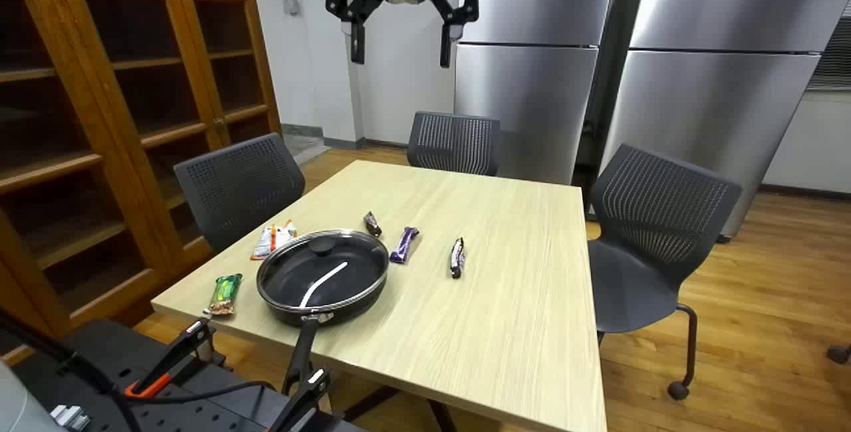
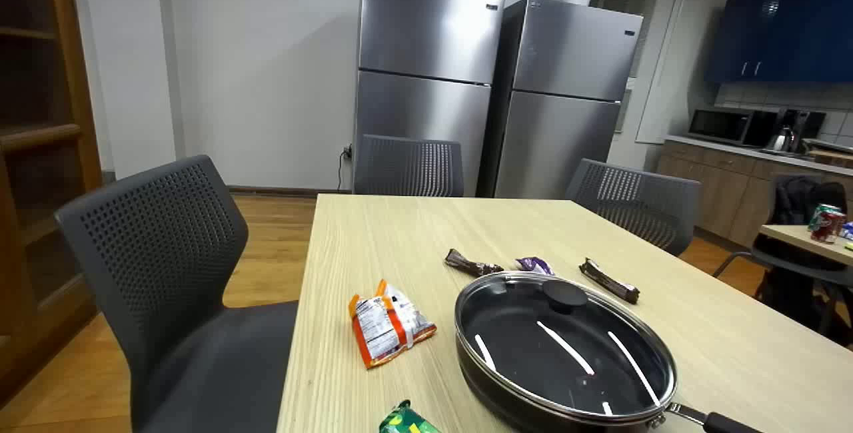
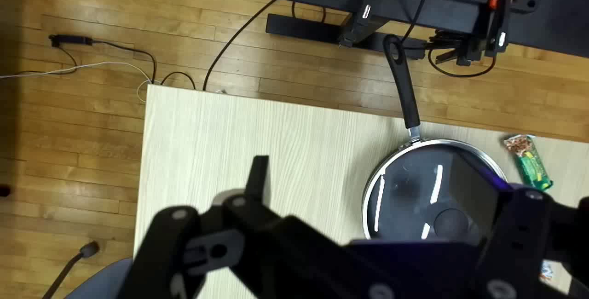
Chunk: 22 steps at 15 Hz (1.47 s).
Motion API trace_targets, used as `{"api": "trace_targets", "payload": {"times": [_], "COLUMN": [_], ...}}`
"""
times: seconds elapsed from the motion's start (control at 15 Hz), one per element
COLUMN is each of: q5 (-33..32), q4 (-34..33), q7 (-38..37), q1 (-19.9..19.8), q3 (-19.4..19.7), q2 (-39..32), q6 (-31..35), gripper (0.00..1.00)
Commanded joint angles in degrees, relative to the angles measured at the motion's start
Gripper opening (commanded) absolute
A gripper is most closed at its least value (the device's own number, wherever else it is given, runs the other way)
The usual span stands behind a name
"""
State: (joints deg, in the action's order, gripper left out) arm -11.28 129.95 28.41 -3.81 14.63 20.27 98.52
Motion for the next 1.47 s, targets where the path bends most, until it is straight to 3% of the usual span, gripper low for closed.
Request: {"api": "trace_targets", "payload": {"times": [0.0, 0.53, 0.73, 1.4], "q5": [0.2, 0.2, 3.4, 11.4], "q4": [-0.1, -0.1, -0.1, 1.7], "q7": [0.2, 0.2, -2.1, -11.5], "q1": [-0.8, -0.8, -0.5, 0.3], "q3": [-0.7, -0.7, -0.8, -4.6], "q2": [-0.1, -0.1, -1.0, -5.1], "q6": [0.0, 0.0, 1.0, 13.2], "gripper": [1.0, 1.0, 1.0, 1.0]}}
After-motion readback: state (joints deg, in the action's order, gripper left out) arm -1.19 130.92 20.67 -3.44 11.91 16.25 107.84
